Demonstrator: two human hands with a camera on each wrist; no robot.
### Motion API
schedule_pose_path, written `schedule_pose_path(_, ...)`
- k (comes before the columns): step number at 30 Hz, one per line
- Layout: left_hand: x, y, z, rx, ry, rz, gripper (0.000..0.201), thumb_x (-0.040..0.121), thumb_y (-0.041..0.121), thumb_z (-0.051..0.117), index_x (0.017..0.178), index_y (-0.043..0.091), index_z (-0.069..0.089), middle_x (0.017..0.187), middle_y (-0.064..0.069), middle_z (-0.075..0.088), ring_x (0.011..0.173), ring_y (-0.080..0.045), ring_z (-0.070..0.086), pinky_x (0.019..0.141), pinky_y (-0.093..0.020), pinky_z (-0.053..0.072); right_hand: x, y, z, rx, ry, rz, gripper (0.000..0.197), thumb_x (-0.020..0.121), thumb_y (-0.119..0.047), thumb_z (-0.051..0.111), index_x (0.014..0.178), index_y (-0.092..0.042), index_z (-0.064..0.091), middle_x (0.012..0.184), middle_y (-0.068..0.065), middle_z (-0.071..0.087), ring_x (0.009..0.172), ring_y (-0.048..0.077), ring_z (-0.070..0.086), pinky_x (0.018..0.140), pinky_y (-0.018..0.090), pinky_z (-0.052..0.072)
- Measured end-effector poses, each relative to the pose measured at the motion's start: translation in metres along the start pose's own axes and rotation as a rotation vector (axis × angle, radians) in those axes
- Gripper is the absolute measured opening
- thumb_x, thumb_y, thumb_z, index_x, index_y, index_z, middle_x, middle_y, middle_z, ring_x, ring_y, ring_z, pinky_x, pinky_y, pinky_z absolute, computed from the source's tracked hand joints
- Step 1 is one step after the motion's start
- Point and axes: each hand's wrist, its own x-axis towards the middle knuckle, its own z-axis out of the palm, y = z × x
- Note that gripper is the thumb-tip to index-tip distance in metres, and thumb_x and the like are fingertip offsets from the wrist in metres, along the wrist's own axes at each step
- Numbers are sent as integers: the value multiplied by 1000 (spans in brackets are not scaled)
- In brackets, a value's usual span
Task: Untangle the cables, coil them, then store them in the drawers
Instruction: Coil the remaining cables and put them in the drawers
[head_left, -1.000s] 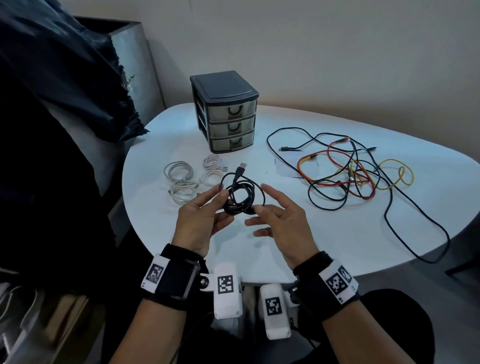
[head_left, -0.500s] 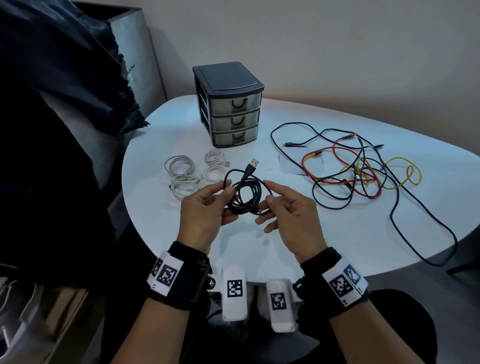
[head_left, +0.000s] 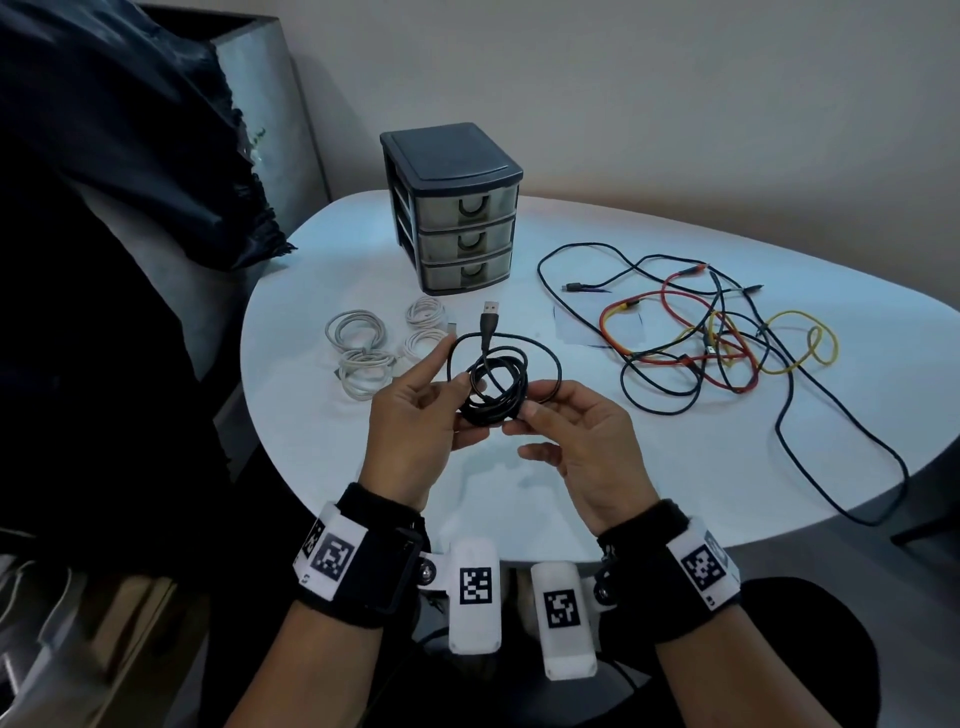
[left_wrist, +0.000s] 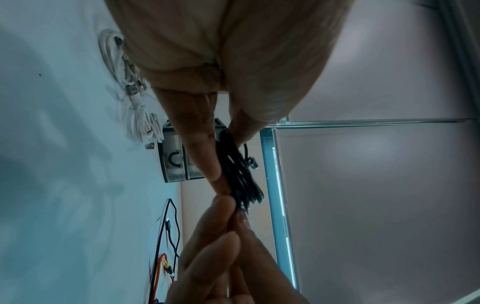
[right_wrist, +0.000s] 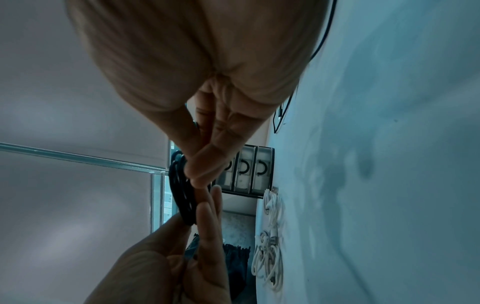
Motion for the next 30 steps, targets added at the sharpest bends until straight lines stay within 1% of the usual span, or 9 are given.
schedule_pose_path(4, -2, 3, 0, 8, -18, 14, 44, 99, 7, 55, 134, 32, 57, 86, -6, 74, 73, -16, 71, 61, -26, 57, -1, -1, 0, -24, 9, -20, 12, 90, 3, 63, 100, -3, 66, 84, 10, 74, 71, 19, 72, 54, 23, 54)
schedule_pose_path(9, -3, 5, 0, 9, -15, -2, 31, 98, 17, 59, 125, 33, 65, 94, -3, 77, 71, -19, 70, 62, -28, 57, -1, -2, 2, -58, 23, -36, 8, 90, 3, 63, 96, -2, 66, 80, 8, 75, 69, 18, 72, 54, 23, 54)
schedule_pose_path(15, -6, -5, -1, 9, -3, -26, 11, 88, 5, 70, 97, 9, 76, 84, -10, 77, 75, -19, 73, 67, -27, 57, -4, 1, 9, -111, 28, -63, 9, 88, -3, 67, 91, -6, 75, 82, 12, 75, 73, 19, 71, 55, 24, 53)
schedule_pose_path(19, -8, -15, -3, -51, 18, -63, 16, 90, 3, 66, 103, 2, 74, 91, -14, 77, 81, -22, 74, 71, -26, 58, -10, 10, 11, -245, -41, -24, 17, 89, -3, 66, 91, -15, 77, 88, 4, 77, 79, 12, 69, 58, 24, 53)
schedule_pose_path(22, -5, -15, -9, -77, 64, -78, 17, 92, -3, 61, 104, 2, 72, 80, -6, 76, 68, -13, 70, 65, -23, 58, -8, 9, 0, -394, -20, -55, 30, 87, 3, 66, 107, -19, 72, 103, 2, 73, 81, 11, 65, 61, 25, 55)
schedule_pose_path(24, -2, -13, -15, -35, 55, -68, 17, 93, -4, 60, 100, 4, 72, 74, -2, 73, 62, -8, 67, 60, -21, 56, -6, -1, -10, -538, 103, -199, 45, 88, 1, 63, 124, -26, 59, 117, -5, 64, 91, 6, 62, 70, 21, 55)
schedule_pose_path(26, -1, -9, -17, 23, -16, -52, 20, 93, -5, 59, 96, 9, 73, 74, -2, 72, 61, -8, 64, 61, -22, 55, -6, -15, -14, -698, 76, -375, 57, 93, -4, 55, 140, -33, 42, 136, -12, 49, 114, -1, 54, 80, 10, 49)
schedule_pose_path(28, -4, -5, -15, 83, -110, -36, 23, 94, -5, 58, 94, 12, 74, 71, 2, 70, 62, -9, 61, 60, -22, 53, 0, -28, -13, -911, -135, -516, 62, 97, -5, 45, 150, -33, 32, 154, -14, 31, 137, -1, 35, 99, 14, 42)
schedule_pose_path(30, -7, -2, -12, 146, -202, -28, 26, 94, -6, 57, 94, 13, 74, 71, 5, 71, 62, -9, 58, 59, -21, 53, 10, -37, -12, -1082, -372, -497, 65, 96, -3, 41, 151, -36, 32, 161, -17, 17, 147, 2, 18, 115, 28, 29)
